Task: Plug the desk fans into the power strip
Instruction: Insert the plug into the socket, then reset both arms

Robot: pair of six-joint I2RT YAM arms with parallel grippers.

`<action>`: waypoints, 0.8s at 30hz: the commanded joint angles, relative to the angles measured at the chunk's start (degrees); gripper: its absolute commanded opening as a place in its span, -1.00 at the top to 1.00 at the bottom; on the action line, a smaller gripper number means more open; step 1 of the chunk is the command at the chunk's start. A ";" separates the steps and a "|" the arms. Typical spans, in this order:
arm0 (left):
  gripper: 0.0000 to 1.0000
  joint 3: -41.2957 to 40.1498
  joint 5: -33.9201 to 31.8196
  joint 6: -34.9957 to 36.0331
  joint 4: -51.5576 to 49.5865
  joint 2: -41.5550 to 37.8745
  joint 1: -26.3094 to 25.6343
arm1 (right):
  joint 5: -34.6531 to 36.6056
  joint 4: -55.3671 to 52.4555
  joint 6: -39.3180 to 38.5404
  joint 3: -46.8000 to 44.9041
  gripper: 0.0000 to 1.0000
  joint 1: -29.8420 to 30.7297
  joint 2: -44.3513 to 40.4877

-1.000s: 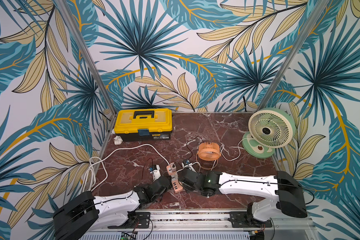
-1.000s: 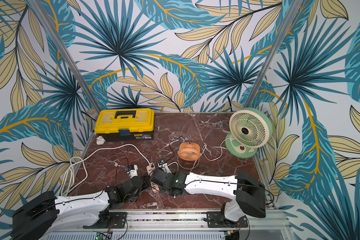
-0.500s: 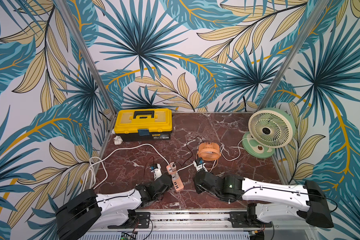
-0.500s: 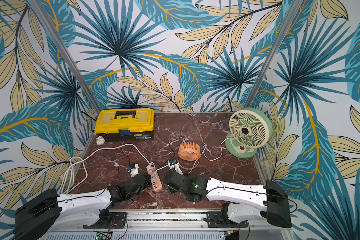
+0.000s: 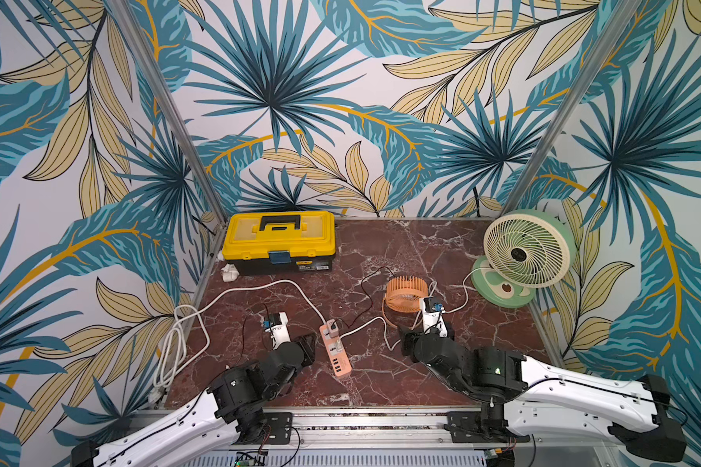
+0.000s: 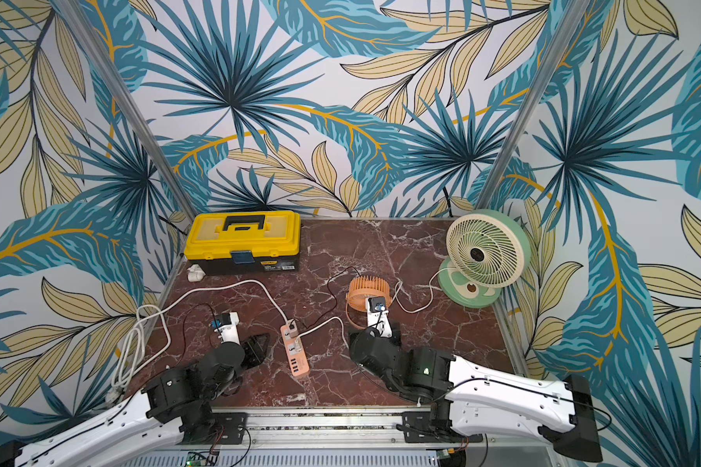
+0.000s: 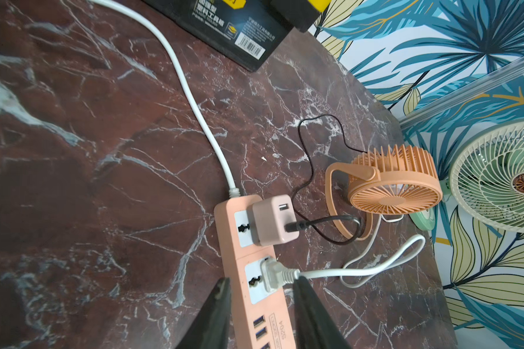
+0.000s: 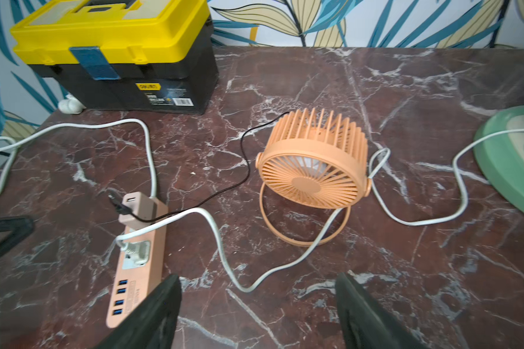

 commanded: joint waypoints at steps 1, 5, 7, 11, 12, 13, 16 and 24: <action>0.23 3.65 -1.93 3.75 -5.07 1.18 0.31 | 7.38 -5.63 3.20 -1.96 -0.62 0.19 1.27; 0.21 7.74 -4.53 5.66 -9.37 2.07 0.30 | 11.66 -10.80 7.61 -1.16 -0.64 0.12 2.73; 0.18 9.04 -6.45 5.82 -12.06 1.93 0.31 | 13.03 -10.46 7.69 -1.41 -0.68 0.10 2.20; 0.12 7.26 -6.86 5.11 -11.75 2.32 0.31 | 13.70 -8.52 6.91 -2.30 -0.76 -0.47 -0.29; 0.12 6.08 -6.08 4.52 -10.74 2.68 0.31 | 13.45 -7.93 6.47 -2.76 -0.79 -0.86 -1.13; 0.12 4.98 -5.39 3.94 -9.47 2.92 0.31 | 12.94 -7.25 5.91 -3.12 -0.80 -1.56 -1.83; 0.07 4.86 -5.96 4.56 -6.88 3.48 0.31 | 10.11 -6.33 4.18 -3.86 -0.83 -5.99 -3.60; -0.54 23.42 -24.59 29.72 -2.39 11.06 3.47 | -2.74 -1.21 -3.86 -2.35 -0.99 -30.19 -4.79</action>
